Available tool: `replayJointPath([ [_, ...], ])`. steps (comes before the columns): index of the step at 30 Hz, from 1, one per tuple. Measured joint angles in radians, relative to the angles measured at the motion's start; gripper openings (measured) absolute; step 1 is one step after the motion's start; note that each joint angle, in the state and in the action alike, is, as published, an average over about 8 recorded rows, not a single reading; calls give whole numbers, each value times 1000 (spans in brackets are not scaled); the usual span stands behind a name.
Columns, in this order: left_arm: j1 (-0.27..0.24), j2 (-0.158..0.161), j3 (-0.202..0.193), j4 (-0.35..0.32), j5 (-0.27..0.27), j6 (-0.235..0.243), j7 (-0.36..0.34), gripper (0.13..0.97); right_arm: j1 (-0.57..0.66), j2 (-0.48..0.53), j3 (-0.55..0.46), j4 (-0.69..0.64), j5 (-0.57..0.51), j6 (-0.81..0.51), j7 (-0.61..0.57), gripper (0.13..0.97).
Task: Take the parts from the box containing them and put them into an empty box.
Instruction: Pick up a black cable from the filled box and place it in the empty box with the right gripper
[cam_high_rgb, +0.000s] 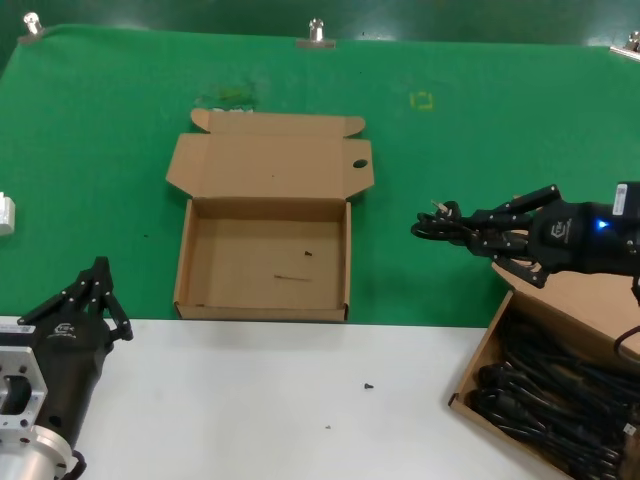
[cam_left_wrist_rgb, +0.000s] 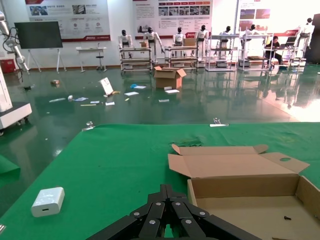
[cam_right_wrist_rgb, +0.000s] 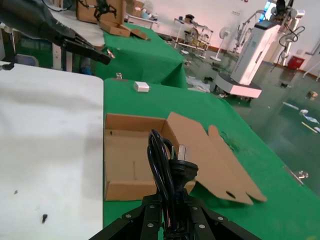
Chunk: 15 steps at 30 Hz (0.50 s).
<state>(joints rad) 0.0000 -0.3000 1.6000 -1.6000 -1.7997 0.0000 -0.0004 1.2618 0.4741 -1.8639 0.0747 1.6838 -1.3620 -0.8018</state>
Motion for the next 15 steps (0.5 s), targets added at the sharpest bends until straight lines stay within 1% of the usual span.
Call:
replayJointPath([
  [5, 0, 0, 0, 0, 0, 0, 0, 139, 33, -28, 5, -40, -14, 0, -25, 198],
  [15, 0, 0, 0, 0, 0, 0, 0, 139, 59, -91, 15, -57, -36, 19, -44, 198],
])
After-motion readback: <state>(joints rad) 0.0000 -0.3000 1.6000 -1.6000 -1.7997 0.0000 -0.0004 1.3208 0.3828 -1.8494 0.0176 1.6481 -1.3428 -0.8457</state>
